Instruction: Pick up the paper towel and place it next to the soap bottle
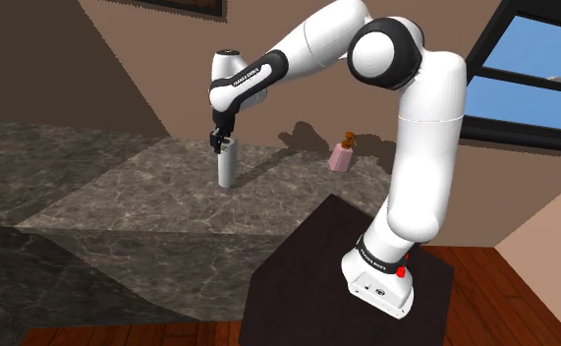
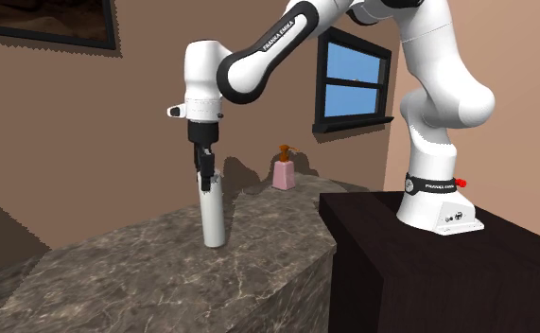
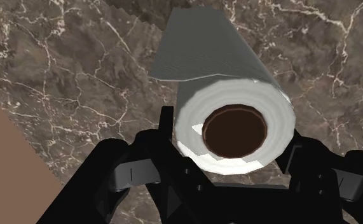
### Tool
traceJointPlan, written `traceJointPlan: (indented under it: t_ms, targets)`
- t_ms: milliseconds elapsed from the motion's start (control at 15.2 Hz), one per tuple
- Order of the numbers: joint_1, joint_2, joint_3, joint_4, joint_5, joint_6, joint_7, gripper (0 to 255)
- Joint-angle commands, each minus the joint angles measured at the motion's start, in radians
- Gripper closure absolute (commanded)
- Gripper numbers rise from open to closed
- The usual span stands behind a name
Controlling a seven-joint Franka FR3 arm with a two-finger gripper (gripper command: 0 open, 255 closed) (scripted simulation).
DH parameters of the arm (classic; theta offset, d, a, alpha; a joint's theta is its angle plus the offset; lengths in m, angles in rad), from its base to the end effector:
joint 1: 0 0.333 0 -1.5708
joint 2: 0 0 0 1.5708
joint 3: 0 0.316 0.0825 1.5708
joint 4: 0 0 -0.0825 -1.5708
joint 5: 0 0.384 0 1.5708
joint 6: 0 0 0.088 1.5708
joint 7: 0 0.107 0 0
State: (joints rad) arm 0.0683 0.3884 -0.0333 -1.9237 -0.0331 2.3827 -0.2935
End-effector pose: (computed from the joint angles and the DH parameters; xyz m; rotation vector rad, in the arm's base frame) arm 0.6299 0.0228 0.2954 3.0465 0.5459 0.1013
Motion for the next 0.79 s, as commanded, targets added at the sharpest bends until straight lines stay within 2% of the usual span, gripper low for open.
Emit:
traceJointPlan:
  t_ms: [0, 726]
  targets:
    - [0.001, -0.016, 0.0, 0.007, 0.0, -0.023, 0.001, 255]
    - [0.002, -0.093, 0.0, 0.053, 0.0, -0.147, -0.003, 255]
